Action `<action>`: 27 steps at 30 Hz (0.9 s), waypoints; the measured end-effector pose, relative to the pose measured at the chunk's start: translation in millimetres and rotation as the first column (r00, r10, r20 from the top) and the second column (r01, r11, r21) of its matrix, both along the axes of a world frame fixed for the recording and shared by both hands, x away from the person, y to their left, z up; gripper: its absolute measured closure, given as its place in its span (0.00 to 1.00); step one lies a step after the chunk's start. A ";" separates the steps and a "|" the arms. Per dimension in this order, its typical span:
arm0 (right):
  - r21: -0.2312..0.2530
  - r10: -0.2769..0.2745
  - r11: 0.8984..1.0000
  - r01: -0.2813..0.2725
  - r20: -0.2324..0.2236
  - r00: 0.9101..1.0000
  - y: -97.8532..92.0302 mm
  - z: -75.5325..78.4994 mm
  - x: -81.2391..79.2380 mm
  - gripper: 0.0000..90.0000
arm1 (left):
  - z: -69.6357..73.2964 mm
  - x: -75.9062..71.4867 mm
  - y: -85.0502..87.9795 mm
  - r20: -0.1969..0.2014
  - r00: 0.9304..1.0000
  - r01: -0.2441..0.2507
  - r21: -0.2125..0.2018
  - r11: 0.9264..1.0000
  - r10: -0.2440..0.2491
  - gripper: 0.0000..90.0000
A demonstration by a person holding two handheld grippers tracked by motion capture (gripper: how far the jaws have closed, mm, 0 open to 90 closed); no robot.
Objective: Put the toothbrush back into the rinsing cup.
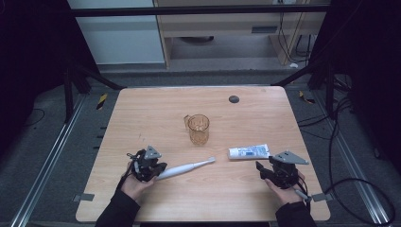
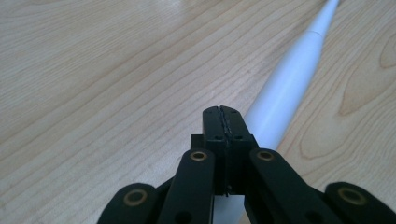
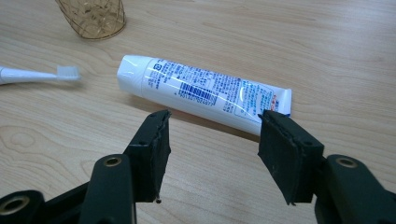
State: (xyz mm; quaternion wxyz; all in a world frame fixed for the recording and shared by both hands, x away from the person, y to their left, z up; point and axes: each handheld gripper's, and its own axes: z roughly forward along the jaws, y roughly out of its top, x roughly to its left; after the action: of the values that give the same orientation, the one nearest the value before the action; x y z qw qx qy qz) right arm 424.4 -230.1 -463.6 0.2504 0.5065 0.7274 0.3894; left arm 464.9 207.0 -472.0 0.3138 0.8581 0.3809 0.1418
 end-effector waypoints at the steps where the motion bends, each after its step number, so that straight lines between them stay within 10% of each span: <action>1: 0.000 0.000 1.000 0.000 0.000 1.000 0.1 0.0 0.0 0.48 | -0.4 -1.0 0.4 -0.002 1.000 -0.001 -0.001 1.000 0.001 1.00; 27: -0.003 -0.003 1.000 0.003 0.003 1.000 -1.1 0.0 0.1 0.48 | 0.8 -9.7 0.3 0.003 1.000 -0.009 -0.023 1.000 0.009 1.00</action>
State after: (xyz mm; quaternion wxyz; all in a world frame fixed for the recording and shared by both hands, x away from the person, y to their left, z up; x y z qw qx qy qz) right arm 424.4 -231.3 -463.6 0.2525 0.5067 0.7269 0.3887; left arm 455.2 207.3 -471.2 0.3239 0.8524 0.3858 0.1401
